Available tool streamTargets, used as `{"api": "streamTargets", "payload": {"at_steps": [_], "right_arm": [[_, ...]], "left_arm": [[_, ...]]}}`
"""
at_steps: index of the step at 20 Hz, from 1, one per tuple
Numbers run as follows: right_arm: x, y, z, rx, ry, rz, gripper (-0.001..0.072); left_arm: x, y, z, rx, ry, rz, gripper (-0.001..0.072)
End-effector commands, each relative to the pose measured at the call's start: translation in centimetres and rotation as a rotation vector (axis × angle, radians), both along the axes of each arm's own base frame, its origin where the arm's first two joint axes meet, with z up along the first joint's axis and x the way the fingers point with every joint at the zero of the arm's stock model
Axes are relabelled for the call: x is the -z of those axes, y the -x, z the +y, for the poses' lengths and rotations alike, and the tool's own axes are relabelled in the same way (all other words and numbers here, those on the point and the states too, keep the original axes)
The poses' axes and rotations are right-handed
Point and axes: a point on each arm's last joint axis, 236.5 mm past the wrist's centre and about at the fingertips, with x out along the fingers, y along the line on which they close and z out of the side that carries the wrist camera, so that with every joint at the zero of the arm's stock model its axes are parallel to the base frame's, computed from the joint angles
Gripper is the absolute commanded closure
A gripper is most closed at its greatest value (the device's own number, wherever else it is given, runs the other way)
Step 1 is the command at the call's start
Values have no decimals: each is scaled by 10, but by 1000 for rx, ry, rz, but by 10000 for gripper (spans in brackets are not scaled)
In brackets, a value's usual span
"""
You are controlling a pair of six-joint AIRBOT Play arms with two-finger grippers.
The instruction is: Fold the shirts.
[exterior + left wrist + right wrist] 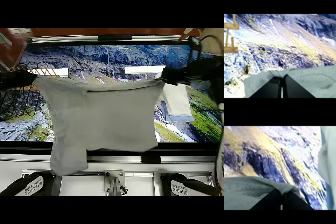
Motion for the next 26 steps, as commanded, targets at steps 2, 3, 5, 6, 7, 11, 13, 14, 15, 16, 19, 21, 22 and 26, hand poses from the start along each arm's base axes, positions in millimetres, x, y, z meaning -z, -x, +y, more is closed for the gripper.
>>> {"api": "streamTargets", "payload": {"at_steps": [2,3,5,6,7,11,13,14,15,16,19,21,22,26], "right_arm": [[51,-101,-10,249,-192,-207,643],[62,-108,-10,262,-186,-214,643],[83,-114,-5,265,-174,-207,643],[92,-115,-2,262,-169,-202,643],[98,-116,1,259,-163,-197,643],[110,-112,16,213,-132,-176,643],[110,-111,17,210,-135,-169,643],[110,-109,18,204,-136,-157,643],[109,-106,19,193,-130,-150,643],[106,-102,21,178,-124,-143,643],[85,-88,15,99,-18,-145,643],[71,-73,2,47,82,-128,643],[69,-62,-2,34,99,-93,643],[105,2,-7,-28,91,215,643]], "left_arm": [[64,-96,-5,-70,-5,-44,675],[66,-115,-4,-98,-15,-88,675],[77,-140,-5,-132,-24,-128,675],[89,-146,-8,-141,-13,-115,675],[104,-149,-10,-144,-2,-88,675],[149,-138,-23,-94,18,46,674],[153,-133,-27,-74,24,76,674],[154,-130,-29,-65,26,86,674],[154,-128,-31,-57,28,95,674],[153,-126,-32,-49,30,103,675],[142,-117,-26,-15,46,145,675],[126,-108,-14,19,65,192,675],[122,-99,-9,46,77,233,675],[141,-47,1,128,139,466,675]]}}
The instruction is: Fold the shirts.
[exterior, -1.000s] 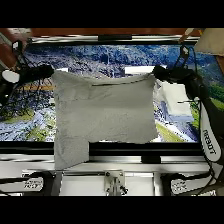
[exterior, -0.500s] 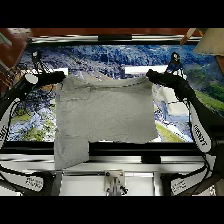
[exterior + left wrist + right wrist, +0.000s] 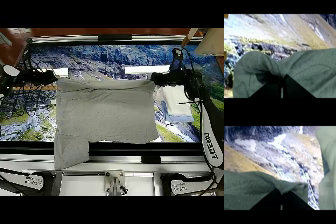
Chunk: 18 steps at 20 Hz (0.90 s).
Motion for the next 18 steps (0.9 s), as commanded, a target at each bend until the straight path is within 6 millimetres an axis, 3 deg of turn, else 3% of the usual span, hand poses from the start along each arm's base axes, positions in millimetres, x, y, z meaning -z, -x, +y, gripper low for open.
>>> {"api": "streamTargets", "payload": {"at_steps": [1,3,8,12,14,18], "right_arm": [[28,62,-4,-67,24,276,643],[36,81,6,-96,-3,365,643],[47,84,9,-95,-15,401,643],[70,93,12,-85,-37,483,643],[73,97,7,-90,-14,501,643],[75,111,2,-105,12,556,643]], "left_arm": [[18,53,3,97,57,220,676],[35,72,1,125,66,304,675],[71,102,-4,112,110,428,676],[67,97,11,74,113,408,675],[67,97,20,55,117,407,676],[76,98,17,62,123,429,676]]}}
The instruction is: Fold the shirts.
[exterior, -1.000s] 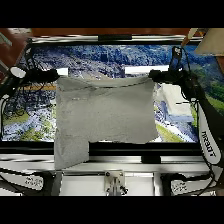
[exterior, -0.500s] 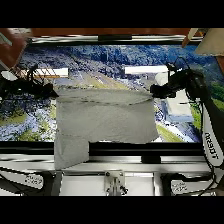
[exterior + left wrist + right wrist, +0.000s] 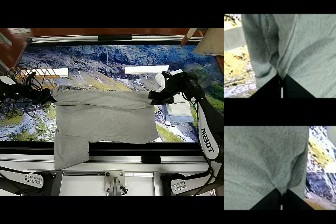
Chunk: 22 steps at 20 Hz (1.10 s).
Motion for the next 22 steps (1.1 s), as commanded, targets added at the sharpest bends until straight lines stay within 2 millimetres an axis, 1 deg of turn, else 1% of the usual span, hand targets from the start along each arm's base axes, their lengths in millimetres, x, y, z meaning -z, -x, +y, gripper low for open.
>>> {"api": "streamTargets", "payload": {"at_steps": [1,3,7,11,12,13,14,15,16,18,19,20,21,22], "right_arm": [[5,11,-11,-19,48,47,643],[7,6,-21,-1,90,29,643],[12,5,-24,4,101,33,643],[14,4,-23,5,101,32,643],[13,4,-23,6,100,32,623],[13,4,-22,8,93,33,504],[11,8,-19,3,81,47,337],[6,14,-19,-12,83,62,311],[-2,22,-20,-43,87,74,311],[-23,42,-38,-93,143,101,301],[-35,54,-51,-105,168,121,235],[-45,67,-66,-99,179,137,205],[-51,80,-79,-76,175,152,205],[-54,97,-94,-34,168,162,205]], "left_arm": [[6,1,1,-2,5,16,676],[6,5,-1,9,13,30,675],[13,31,-13,69,62,136,676],[13,31,-13,68,65,139,675],[13,33,-14,72,70,144,675],[11,35,-16,78,80,152,634],[10,39,-18,85,91,168,411],[7,44,-20,87,101,190,251],[3,49,-21,89,108,206,252],[-16,60,-18,101,101,212,252],[-27,69,-10,110,65,206,251],[-34,78,3,102,15,200,249],[-37,91,13,88,-20,202,248],[-35,109,18,66,-25,215,248]]}}
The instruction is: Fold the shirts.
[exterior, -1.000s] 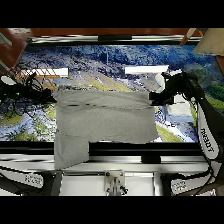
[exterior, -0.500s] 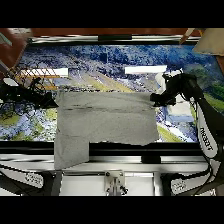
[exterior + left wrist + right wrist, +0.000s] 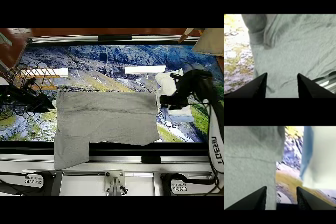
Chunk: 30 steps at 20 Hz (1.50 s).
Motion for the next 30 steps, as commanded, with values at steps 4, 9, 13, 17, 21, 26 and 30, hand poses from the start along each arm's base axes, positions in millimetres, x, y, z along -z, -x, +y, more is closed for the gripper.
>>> {"api": "streamTargets", "payload": {"at_steps": [4,9,13,17,21,26,30], "right_arm": [[-8,101,-48,144,-78,51,205],[-9,113,-47,183,-100,-14,205],[-12,100,-40,200,-135,-64,205],[-12,100,-40,205,-134,-64,205],[-12,103,-39,205,-139,-50,205],[2,125,-29,195,-170,34,57],[32,160,22,186,-365,139,58]], "left_arm": [[33,129,8,-50,2,129,248],[70,158,-1,-61,12,105,250],[83,153,5,-71,-6,102,249],[89,153,-4,-53,40,119,250],[96,146,-8,-34,23,100,250],[95,146,-23,-12,75,110,673],[90,150,-26,14,92,111,676]]}}
